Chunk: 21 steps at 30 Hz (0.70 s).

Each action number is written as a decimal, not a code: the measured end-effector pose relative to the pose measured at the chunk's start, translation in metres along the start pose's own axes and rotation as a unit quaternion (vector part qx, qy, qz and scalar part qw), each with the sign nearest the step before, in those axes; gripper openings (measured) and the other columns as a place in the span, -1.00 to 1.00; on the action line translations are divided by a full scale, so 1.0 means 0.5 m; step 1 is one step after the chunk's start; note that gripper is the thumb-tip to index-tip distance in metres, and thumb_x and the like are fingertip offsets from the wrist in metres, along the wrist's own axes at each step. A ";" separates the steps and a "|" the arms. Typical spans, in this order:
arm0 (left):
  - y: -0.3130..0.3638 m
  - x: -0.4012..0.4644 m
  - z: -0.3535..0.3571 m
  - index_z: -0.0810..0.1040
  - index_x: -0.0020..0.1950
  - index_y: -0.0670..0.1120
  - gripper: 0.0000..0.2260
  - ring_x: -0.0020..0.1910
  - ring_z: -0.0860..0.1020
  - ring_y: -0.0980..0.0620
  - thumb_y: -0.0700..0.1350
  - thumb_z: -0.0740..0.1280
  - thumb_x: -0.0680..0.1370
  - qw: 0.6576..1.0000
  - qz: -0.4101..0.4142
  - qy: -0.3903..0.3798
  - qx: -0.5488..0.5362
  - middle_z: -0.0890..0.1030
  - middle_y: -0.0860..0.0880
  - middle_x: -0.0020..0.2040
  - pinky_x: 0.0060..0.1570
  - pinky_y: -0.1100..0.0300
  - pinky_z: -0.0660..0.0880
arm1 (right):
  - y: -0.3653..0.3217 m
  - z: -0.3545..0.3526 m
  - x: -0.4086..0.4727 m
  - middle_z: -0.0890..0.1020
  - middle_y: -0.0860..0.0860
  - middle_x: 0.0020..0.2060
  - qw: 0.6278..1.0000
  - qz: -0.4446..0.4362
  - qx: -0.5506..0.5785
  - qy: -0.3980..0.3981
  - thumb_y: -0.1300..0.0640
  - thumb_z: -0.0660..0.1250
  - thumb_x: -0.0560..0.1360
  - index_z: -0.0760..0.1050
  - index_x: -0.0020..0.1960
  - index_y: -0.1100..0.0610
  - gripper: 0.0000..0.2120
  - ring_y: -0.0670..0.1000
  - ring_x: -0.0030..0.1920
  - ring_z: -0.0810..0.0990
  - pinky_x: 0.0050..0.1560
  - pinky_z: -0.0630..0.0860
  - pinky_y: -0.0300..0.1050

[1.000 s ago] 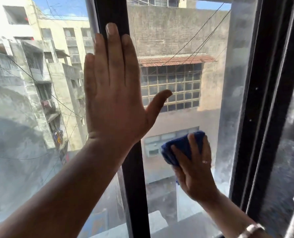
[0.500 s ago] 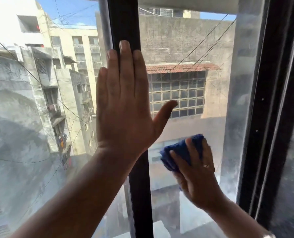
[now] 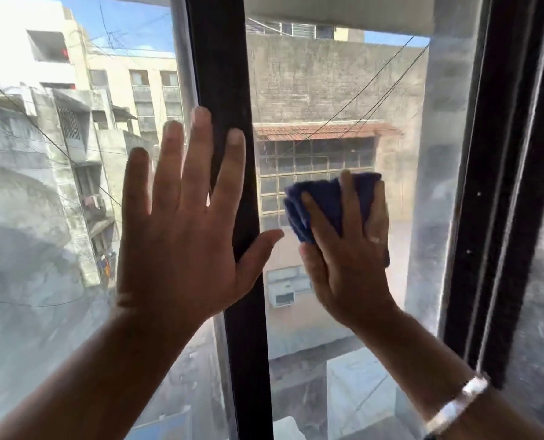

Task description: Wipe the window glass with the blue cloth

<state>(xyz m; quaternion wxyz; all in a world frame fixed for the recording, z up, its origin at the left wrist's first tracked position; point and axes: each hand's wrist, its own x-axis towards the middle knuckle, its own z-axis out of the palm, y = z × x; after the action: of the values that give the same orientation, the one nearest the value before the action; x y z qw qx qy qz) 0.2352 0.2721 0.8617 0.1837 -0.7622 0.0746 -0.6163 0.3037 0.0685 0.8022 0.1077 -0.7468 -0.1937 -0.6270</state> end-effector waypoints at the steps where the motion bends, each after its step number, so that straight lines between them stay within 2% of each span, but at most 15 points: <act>1: 0.004 -0.001 -0.001 -0.05 0.70 -0.13 -0.22 0.63 0.09 -0.34 0.38 -0.08 0.66 1.000 -0.008 -0.003 0.000 0.07 -0.33 0.65 0.58 -0.26 -0.06 | 0.016 -0.005 -0.032 0.14 0.18 0.57 0.999 -0.023 0.001 -0.024 -0.13 0.04 0.67 0.29 0.52 -0.04 -0.55 0.36 0.57 -0.05 0.52 0.10 0.35; 4: 0.007 -0.006 -0.001 -0.05 0.70 -0.08 -0.23 0.63 0.08 -0.35 0.39 -0.08 0.66 1.000 -0.023 -0.005 -0.008 0.07 -0.34 0.65 0.56 -0.29 -0.02 | 0.083 -0.034 -0.049 0.20 0.25 0.54 0.999 0.020 0.004 -0.044 -0.16 0.08 0.64 0.39 0.46 0.05 -0.51 0.41 0.54 0.03 0.50 0.13 0.33; 9: 0.008 -0.004 -0.002 -0.05 0.70 -0.09 -0.27 0.62 0.10 -0.35 0.33 -0.05 0.68 1.000 -0.022 -0.005 -0.011 0.09 -0.35 0.64 0.55 -0.30 -0.01 | 0.061 -0.022 0.115 0.20 0.29 0.54 0.979 0.191 -0.001 0.077 -0.04 0.14 0.63 0.35 0.50 0.09 -0.52 0.46 0.52 0.07 0.51 0.09 0.32; 10: 0.008 -0.005 -0.002 -0.06 0.70 -0.08 -0.28 0.62 0.10 -0.35 0.32 -0.05 0.68 1.000 -0.023 -0.006 -0.010 0.09 -0.35 0.64 0.55 -0.30 -0.02 | 0.034 -0.014 0.128 0.21 0.27 0.55 0.979 0.185 -0.001 0.090 -0.02 0.15 0.64 0.35 0.51 0.06 -0.54 0.46 0.53 0.06 0.51 0.10 0.32; 12: 0.009 -0.006 -0.001 -0.07 0.70 -0.08 -0.31 0.63 0.08 -0.35 0.29 -0.06 0.69 1.000 -0.025 -0.003 -0.014 0.07 -0.34 0.65 0.56 -0.30 -0.03 | -0.016 0.003 0.099 0.22 0.24 0.55 0.992 0.095 -0.013 0.086 -0.03 0.13 0.66 0.33 0.52 -0.01 -0.56 0.43 0.54 0.07 0.55 0.07 0.29; 14: 0.009 -0.005 0.000 -0.07 0.70 -0.07 -0.32 0.63 0.07 -0.34 0.27 -0.07 0.69 1.000 -0.027 -0.003 -0.015 0.06 -0.33 0.65 0.56 -0.29 -0.04 | -0.040 0.011 0.014 0.21 0.16 0.56 1.000 -0.002 -0.009 0.029 -0.09 0.07 0.68 0.30 0.51 -0.08 -0.58 0.38 0.55 0.06 0.56 0.07 0.28; 16: 0.008 -0.003 0.000 -0.08 0.71 -0.06 -0.32 0.64 0.07 -0.34 0.27 -0.08 0.69 0.999 -0.028 -0.005 -0.018 0.06 -0.33 0.66 0.57 -0.28 -0.06 | -0.005 -0.004 -0.054 0.21 0.14 0.54 0.999 -0.034 0.001 -0.022 -0.14 0.04 0.68 0.33 0.47 -0.09 -0.60 0.36 0.54 0.07 0.51 0.18 0.34; 18: 0.010 -0.004 0.000 -0.08 0.70 -0.07 -0.32 0.64 0.06 -0.34 0.27 -0.06 0.69 0.999 -0.030 -0.009 -0.026 0.05 -0.33 0.66 0.57 -0.29 -0.07 | 0.064 -0.025 -0.055 0.24 0.22 0.52 0.999 0.023 0.002 -0.028 -0.13 0.06 0.66 0.40 0.45 0.00 -0.57 0.40 0.51 0.11 0.43 0.26 0.38; 21: 0.011 -0.007 -0.002 -0.08 0.70 -0.08 -0.32 0.64 0.05 -0.34 0.26 -0.05 0.69 0.999 -0.033 -0.016 -0.034 0.04 -0.34 0.66 0.57 -0.32 -0.05 | 0.125 -0.034 0.047 0.25 0.33 0.49 0.978 0.200 -0.003 0.061 -0.05 0.10 0.62 0.43 0.41 0.19 -0.52 0.46 0.47 0.16 0.42 0.26 0.35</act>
<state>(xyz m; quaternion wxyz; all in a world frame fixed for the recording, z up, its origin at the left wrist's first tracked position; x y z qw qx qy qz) 0.2340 0.2682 0.8567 0.1380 -0.7796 0.0674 -0.6071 0.3182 0.0090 0.8336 0.2399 -0.7312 -0.0316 -0.6378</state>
